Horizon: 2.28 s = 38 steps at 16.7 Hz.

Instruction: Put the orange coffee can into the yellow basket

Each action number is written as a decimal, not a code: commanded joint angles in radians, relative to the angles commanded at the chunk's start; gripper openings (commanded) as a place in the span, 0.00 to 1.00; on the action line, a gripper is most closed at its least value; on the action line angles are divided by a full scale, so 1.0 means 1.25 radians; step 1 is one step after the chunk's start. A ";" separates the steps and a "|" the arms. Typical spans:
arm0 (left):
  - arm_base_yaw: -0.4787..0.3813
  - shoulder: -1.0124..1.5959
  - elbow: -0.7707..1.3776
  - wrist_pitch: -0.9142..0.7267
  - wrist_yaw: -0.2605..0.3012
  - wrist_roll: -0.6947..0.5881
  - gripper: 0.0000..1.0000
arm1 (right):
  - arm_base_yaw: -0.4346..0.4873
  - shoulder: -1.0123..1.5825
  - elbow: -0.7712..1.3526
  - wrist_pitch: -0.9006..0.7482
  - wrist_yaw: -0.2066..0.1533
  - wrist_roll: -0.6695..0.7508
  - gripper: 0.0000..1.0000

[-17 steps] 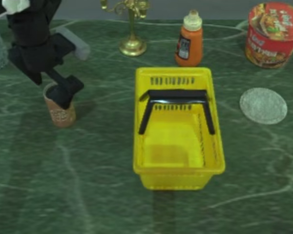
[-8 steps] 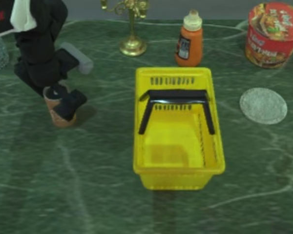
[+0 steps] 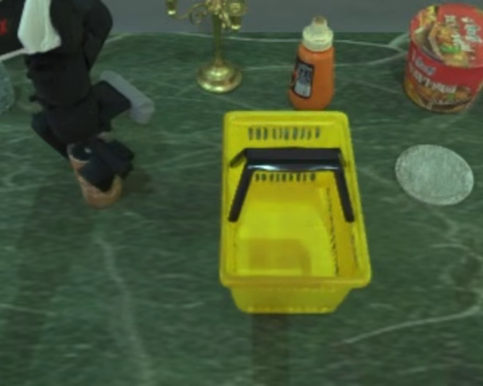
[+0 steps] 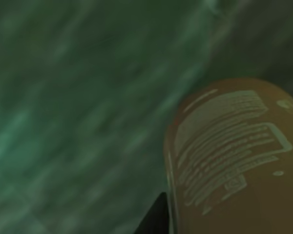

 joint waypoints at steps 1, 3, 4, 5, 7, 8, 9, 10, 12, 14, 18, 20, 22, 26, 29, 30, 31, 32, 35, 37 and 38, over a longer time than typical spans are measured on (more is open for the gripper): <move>0.000 0.000 0.000 0.000 0.000 0.000 0.32 | 0.000 0.000 0.000 0.000 0.000 0.000 1.00; 0.000 0.000 0.000 0.000 0.000 0.000 0.17 | 0.000 0.000 0.000 0.000 0.000 0.000 1.00; 0.000 0.000 0.000 0.000 0.000 0.000 0.10 | 0.000 0.000 0.000 0.000 0.000 0.000 1.00; 0.000 0.000 0.000 0.000 0.000 0.000 0.02 | 0.000 0.000 0.000 0.000 0.000 0.000 1.00; 0.000 0.000 0.000 0.000 0.000 0.000 0.00 | 0.000 0.000 0.000 0.000 0.000 0.000 1.00; 0.000 0.000 0.000 0.000 0.000 0.000 0.00 | 0.000 0.000 0.000 0.000 0.000 0.000 1.00; 0.000 0.000 0.000 0.000 0.000 0.000 0.00 | 0.000 0.000 0.000 0.000 0.000 0.000 1.00; 0.000 0.000 0.000 0.000 0.000 0.000 0.00 | 0.000 0.000 0.000 0.000 0.000 0.000 1.00; 0.000 0.000 0.000 0.000 0.000 0.000 0.00 | 0.000 0.000 0.000 0.000 0.000 0.000 1.00; 0.001 -0.002 0.000 0.000 0.000 0.001 0.00 | 0.000 0.000 0.000 0.000 0.000 0.000 1.00; -0.005 -0.002 -0.009 0.048 0.040 -0.013 0.00 | 0.000 0.000 0.000 0.000 0.000 0.000 1.00; -0.011 -0.003 -0.023 0.119 0.097 -0.036 0.00 | 0.000 0.000 0.000 0.000 0.000 0.000 1.00; -0.018 -0.006 -0.043 0.220 0.173 -0.069 0.00 | 0.000 0.000 0.000 0.000 0.000 0.000 1.00; -0.035 -0.018 -0.103 0.498 0.367 -0.156 0.00 | 0.000 0.000 0.000 0.000 0.000 0.000 1.00; -0.051 -0.035 -0.162 0.745 0.532 -0.232 0.00 | 0.000 0.000 0.000 0.000 0.000 0.000 1.00; -0.056 -0.043 -0.183 0.830 0.587 -0.258 0.00 | 0.000 0.000 0.000 0.000 0.000 0.000 1.00; -0.061 -0.052 -0.205 0.913 0.642 -0.284 0.00 | 0.000 0.000 0.000 0.000 0.000 0.000 1.00; -0.065 -0.062 -0.227 0.994 0.695 -0.309 0.00 | 0.000 0.000 0.000 0.000 0.000 0.000 1.00; -0.078 -0.094 -0.286 1.208 0.839 -0.377 0.00 | 0.000 0.000 0.000 0.000 0.000 0.000 1.00; -0.084 -0.117 -0.317 1.312 0.917 -0.412 0.00 | 0.000 0.000 0.000 0.000 0.000 0.000 1.00; -0.087 -0.127 -0.329 1.352 0.948 -0.426 0.00 | 0.000 0.000 0.000 0.000 0.000 0.000 1.00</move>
